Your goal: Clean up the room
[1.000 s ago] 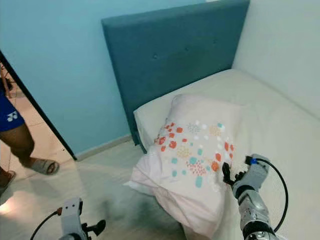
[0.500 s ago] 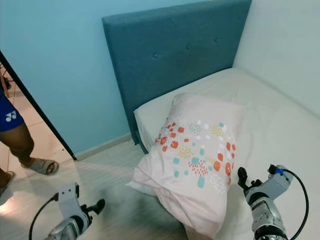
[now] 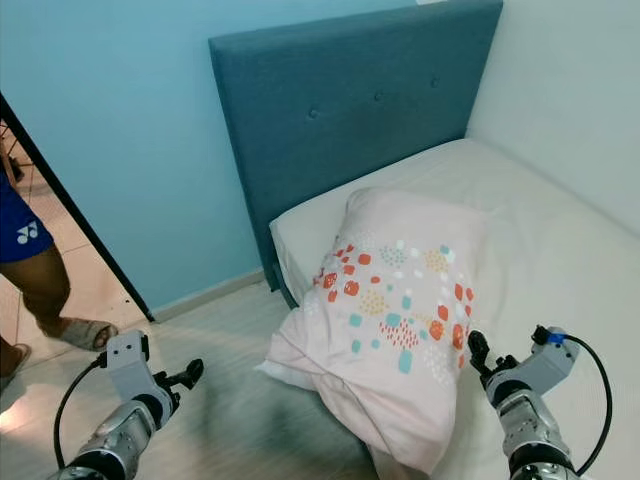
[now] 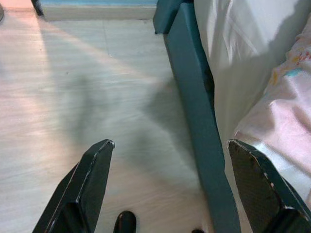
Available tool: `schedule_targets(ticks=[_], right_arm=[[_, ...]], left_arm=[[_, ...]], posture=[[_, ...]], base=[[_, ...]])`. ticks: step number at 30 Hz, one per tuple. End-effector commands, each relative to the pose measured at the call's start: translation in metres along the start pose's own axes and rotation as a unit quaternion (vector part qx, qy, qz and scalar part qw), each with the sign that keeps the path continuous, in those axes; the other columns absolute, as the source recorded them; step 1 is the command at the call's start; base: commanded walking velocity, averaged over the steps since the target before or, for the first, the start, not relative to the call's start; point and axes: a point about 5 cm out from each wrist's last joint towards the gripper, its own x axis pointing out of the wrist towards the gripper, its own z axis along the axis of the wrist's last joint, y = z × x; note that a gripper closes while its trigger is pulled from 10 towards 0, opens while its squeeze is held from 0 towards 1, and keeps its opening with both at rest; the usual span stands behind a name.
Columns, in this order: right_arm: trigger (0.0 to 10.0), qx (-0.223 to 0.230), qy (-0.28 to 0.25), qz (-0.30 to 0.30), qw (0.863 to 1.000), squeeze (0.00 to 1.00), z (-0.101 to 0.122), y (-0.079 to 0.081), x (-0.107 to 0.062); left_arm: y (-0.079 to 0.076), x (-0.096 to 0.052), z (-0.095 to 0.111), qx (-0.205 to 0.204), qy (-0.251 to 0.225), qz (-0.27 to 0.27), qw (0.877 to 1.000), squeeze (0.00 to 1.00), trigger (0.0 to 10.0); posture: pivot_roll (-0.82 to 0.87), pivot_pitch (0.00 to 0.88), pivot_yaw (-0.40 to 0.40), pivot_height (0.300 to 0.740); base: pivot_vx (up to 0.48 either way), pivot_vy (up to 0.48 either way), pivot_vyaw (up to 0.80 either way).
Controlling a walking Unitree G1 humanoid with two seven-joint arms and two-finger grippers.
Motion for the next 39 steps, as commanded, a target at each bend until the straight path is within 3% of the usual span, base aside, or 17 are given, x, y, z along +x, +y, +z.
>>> schedule_targets(ticks=[1,17,21,24,28,34,39], right_arm=[[10.0,0.011,0.009,-0.003,1.0,0.0,-0.002,-0.002,-0.001],[10.0,0.001,0.008,0.028,1.0,0.0,0.007,0.011,0.005],[10.0,-0.007,0.032,0.07,0.997,0.0,-0.007,0.029,0.009],[10.0,0.019,0.024,0.092,0.995,0.0,-0.006,0.036,0.011],[10.0,0.107,-0.006,0.203,0.973,0.0,0.005,0.064,0.014],[10.0,0.125,-0.011,0.253,0.959,0.0,0.01,0.078,0.015],[10.0,0.131,0.02,0.336,0.933,0.0,0.002,0.104,0.013]], left_arm=[[0.011,-0.003,0.0,0.0,0.0,0.012,1.0,0.0,10.0],[0.011,-0.008,-0.013,-0.003,0.018,-0.009,1.0,0.0,10.0],[0.013,-0.013,-0.023,0.003,0.032,-0.014,0.999,0.0,10.0],[0.016,-0.015,-0.026,0.004,0.036,-0.013,0.999,0.0,10.0],[0.019,-0.02,-0.033,0.015,0.049,-0.024,0.998,0.0,10.0],[0.021,-0.021,-0.034,0.019,0.052,-0.023,0.998,0.0,10.0],[0.023,-0.023,-0.038,0.024,0.058,-0.024,0.998,0.0,10.0]], posture=[[-0.09,0.102,0.024,0.645],[-0.08,0.142,0.038,0.575],[-0.06,0.151,0.036,0.555],[-0.06,0.152,0.037,0.545],[-0.05,0.157,0.045,0.525],[-0.04,0.163,0.048,0.505],[-0.04,0.16,0.043,0.481]], base=[[0.0,0.0,0.0],[0.0,0.0,0.0],[0.0,0.0,0.0],[0.0,0.0,0.0],[0.0,0.0,0.0],[0.0,0.0,0.0],[0.0,0.0,0.0]])
